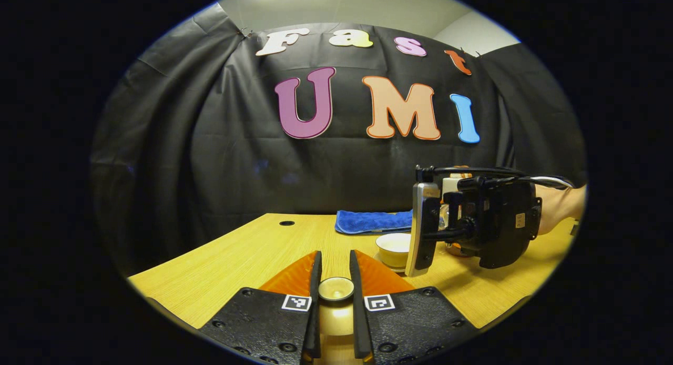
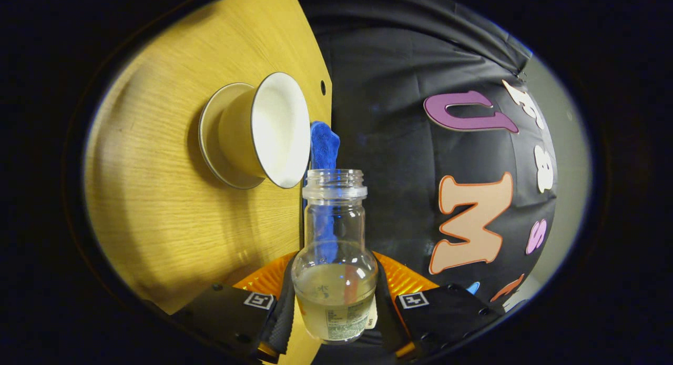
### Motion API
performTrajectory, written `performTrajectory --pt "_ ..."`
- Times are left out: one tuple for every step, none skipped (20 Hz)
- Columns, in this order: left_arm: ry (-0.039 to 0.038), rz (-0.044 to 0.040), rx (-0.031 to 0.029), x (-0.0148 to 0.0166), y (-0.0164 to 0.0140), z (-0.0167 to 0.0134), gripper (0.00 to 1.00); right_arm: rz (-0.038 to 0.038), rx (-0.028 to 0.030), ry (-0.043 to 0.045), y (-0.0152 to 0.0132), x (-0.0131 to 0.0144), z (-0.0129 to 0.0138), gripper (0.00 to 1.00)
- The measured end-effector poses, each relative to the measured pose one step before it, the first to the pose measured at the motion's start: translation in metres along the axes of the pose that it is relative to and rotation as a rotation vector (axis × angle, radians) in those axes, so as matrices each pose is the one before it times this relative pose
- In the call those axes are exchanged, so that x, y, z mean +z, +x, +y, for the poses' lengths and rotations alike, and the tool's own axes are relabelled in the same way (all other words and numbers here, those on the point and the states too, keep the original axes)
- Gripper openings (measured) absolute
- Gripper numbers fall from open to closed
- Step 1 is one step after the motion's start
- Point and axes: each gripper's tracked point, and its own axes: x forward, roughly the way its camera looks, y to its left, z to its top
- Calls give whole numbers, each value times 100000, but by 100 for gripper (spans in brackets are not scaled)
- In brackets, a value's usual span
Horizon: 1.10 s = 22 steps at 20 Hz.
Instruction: Open the teacup lid with one hand, grasp the water bottle and pour water into the teacup with the other hand; after pouring, place the water bottle on the coaster and then close the teacup lid.
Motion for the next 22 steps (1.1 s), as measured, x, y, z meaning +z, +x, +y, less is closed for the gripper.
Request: performTrajectory --pt "17 0 1 -13 -81 30 22 -382 -245 -1916 -112 212 0 71" --pt "-16 -52 3 70 0 21 22 -184 -265 -1469 -123 141 -5 71" --pt "34 107 13 28 37 -7 24 -364 -218 -1035 98 -9 -11 71" --pt "-20 -122 7 56 -88 0 22 -475 -177 -1211 -103 49 12 71" --pt "38 64 -15 -52 96 -47 22 -287 -196 -1783 -142 59 -93 71" --pt "-33 20 14 -34 -6 4 22 -352 -77 -2071 -263 252 22 70" --pt "59 -70 -8 -61 7 25 22 -246 -210 -1867 -60 234 102 70" --pt "-39 60 7 97 -58 -5 22 -316 127 -1240 -103 130 149 70" --pt "6 -20 2 11 -22 0 22 -335 450 -1049 62 80 51 70" --pt "-21 14 -15 53 57 13 22 -71 -42 -1075 -51 54 -58 70" --pt "-19 74 25 -174 -8 11 22 -178 -50 -1209 86 -41 10 70" --pt "12 -61 2 55 -47 -46 24 -42 -322 -1272 36 -73 -52 70" --pt "-3 21 -5 -29 34 1 24 -181 -85 -1172 109 -67 -92 70" --pt "-97 74 -13 62 -43 56 22 -70 -137 -1135 71 -13 -79 70" --pt "9 -16 -10 -62 -1 -83 22 -110 -218 -1304 82 -69 -97 70" --pt "21 -12 11 10 24 -55 22 -162 -244 -1215 61 8 -107 70" --pt "-38 -9 25 1 -63 72 22 -525 313 -1443 81 7 -25 70" --pt "-10 101 7 46 -2 24 22 -182 -286 -2437 52 -106 -207 70" --pt "-15 9 -6 -35 85 -47 22 -234 -628 -3011 -69 -106 -249 70" --pt "-81 39 -13 10 -8 -4 22 -430 124 -2731 54 -86 -91 70" --pt "4 37 9 -79 -11 41 22 -178 -444 -2391 77 -125 -114 70" --pt "27 -59 -13 -2 -42 44 22 -59 -538 -1951 12 -116 -283 70"
